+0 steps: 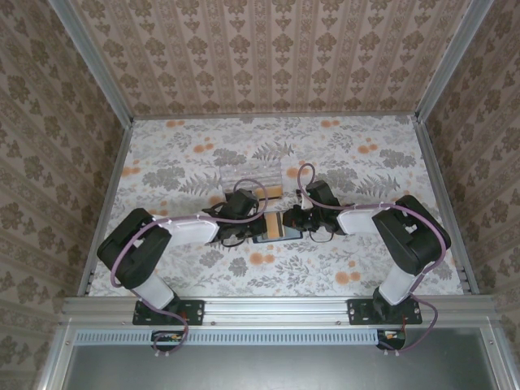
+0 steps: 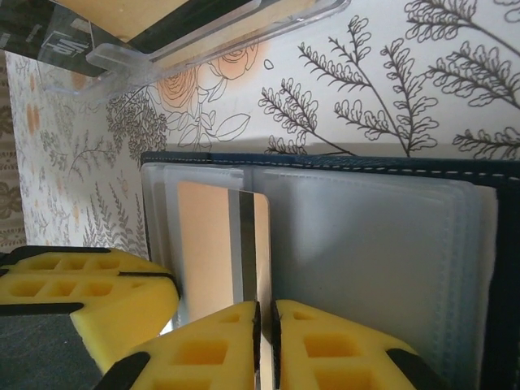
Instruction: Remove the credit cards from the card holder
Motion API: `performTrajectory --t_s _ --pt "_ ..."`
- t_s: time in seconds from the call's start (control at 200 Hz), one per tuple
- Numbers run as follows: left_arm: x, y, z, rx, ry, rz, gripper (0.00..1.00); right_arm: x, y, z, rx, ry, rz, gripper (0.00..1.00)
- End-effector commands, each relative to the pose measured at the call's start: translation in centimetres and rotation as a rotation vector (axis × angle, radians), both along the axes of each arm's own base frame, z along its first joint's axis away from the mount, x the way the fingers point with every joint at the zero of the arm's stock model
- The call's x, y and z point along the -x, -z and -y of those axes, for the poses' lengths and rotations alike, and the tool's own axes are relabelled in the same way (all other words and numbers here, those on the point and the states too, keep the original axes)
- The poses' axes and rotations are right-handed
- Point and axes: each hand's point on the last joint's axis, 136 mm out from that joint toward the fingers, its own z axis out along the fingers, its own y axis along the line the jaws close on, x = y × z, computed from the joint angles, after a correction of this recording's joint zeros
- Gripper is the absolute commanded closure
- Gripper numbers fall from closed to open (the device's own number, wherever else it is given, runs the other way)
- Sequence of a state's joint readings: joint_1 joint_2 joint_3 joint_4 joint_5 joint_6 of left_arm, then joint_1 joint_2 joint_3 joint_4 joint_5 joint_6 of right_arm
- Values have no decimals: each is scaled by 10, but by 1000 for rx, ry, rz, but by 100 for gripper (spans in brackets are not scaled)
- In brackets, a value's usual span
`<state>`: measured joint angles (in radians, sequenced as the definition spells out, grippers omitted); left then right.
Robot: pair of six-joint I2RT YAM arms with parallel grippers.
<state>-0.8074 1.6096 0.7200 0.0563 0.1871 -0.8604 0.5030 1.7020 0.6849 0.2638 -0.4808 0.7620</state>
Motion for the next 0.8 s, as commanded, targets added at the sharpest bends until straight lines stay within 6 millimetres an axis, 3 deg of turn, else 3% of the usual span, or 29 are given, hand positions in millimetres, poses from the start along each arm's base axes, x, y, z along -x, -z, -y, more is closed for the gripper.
performTrajectory --t_s 0.0,0.37,0.655,0.795 --pt "9 14 -2 -30 1 -41 100 8 3 -6 -31 -27 -23 82" --pt "13 18 -2 -38 5 -52 100 9 11 -10 -59 -22 -45 87" --pt "13 20 -8 -55 -7 -53 100 8 9 1 -48 4 -35 98" --pt "14 23 -12 -73 -18 -62 100 7 8 8 -43 20 -36 99"
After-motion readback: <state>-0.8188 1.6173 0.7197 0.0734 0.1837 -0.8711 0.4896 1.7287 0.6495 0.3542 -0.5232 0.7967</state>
